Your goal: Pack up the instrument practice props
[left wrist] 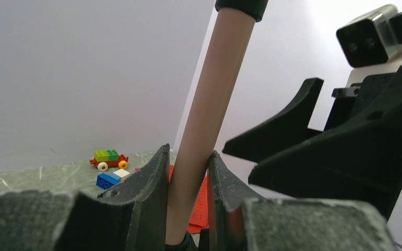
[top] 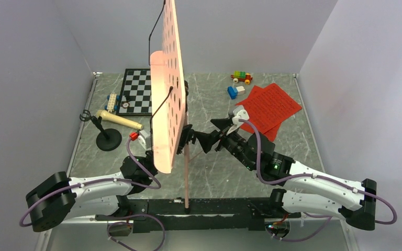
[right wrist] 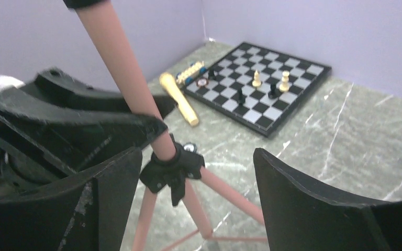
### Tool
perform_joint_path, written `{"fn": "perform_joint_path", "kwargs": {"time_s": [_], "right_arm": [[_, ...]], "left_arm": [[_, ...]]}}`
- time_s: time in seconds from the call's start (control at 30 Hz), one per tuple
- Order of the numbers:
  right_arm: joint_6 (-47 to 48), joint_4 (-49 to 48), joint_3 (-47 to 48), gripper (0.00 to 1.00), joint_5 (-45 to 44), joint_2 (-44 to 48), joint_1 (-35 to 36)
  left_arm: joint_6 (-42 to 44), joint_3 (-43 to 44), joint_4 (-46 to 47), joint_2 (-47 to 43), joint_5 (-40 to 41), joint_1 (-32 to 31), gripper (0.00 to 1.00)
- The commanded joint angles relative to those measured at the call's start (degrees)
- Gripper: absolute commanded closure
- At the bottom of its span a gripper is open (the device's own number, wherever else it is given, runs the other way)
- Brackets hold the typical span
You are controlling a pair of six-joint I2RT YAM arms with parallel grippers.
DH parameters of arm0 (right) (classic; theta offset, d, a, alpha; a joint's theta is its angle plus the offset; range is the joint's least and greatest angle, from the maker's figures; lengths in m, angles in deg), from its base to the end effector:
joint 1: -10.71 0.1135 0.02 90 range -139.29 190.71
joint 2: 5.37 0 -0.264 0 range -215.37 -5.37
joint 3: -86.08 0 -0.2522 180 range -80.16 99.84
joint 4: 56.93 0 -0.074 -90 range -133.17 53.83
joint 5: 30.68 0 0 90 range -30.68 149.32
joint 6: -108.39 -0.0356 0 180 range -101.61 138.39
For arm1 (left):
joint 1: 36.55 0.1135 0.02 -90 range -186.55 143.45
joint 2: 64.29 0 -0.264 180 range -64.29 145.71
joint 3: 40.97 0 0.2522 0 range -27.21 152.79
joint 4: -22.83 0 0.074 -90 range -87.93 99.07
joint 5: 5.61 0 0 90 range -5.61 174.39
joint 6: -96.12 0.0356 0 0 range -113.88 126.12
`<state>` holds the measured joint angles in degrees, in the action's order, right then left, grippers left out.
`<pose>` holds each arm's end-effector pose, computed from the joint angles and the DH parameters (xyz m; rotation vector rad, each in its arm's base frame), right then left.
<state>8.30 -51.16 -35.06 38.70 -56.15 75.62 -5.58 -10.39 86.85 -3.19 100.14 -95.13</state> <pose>0.1004 0.1849 0.3578 -0.4545 1.5165 0.7614 0.1125 -0.1656 0.2763 0.1655 1.0446 -0.9813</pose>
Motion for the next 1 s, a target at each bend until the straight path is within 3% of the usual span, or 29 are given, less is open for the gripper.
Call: {"fn": "perform_joint_path", "kwargs": {"time_s": [0.0, 0.27, 0.4, 0.47, 0.67, 0.77, 0.87, 0.97], "right_arm": [[3.67, -9.86, 3.16, 0.16, -0.75, -2.13, -0.13], [8.04, -14.66, 10.33, 0.14, -1.02, -10.07, -0.12], [10.89, -17.43, 13.63, 0.18, -3.50, -13.79, -0.13], [12.07, -18.39, 14.91, 0.25, -2.26, -14.84, -0.11], [12.83, -17.57, 14.69, 0.66, 0.05, -15.42, -0.17], [12.67, -16.30, 13.09, 0.83, 0.81, -14.39, -0.17], [12.39, -15.49, 10.97, 0.98, 0.31, -12.73, -0.24], [12.14, -14.48, 9.00, 1.00, -0.86, -10.68, -0.58]], "left_arm": [[-5.23, -5.15, -24.81, 8.37, 3.98, -1.97, 1.00], [-5.65, -4.28, -23.29, 11.04, 4.05, -3.71, 1.00], [-5.74, -3.91, -23.50, 11.56, 3.63, -4.44, 1.00], [-5.90, -4.05, -23.31, 11.67, 3.83, -4.83, 1.00], [-6.50, -4.59, -24.27, 9.13, 4.90, -5.13, 1.00], [-6.90, -4.78, -25.58, 6.65, 6.07, -5.13, 0.89], [-7.04, -4.17, -28.64, 4.20, 6.87, -5.14, 0.71], [-7.11, -3.70, -32.05, 0.84, 7.51, -5.13, 0.51]]}}
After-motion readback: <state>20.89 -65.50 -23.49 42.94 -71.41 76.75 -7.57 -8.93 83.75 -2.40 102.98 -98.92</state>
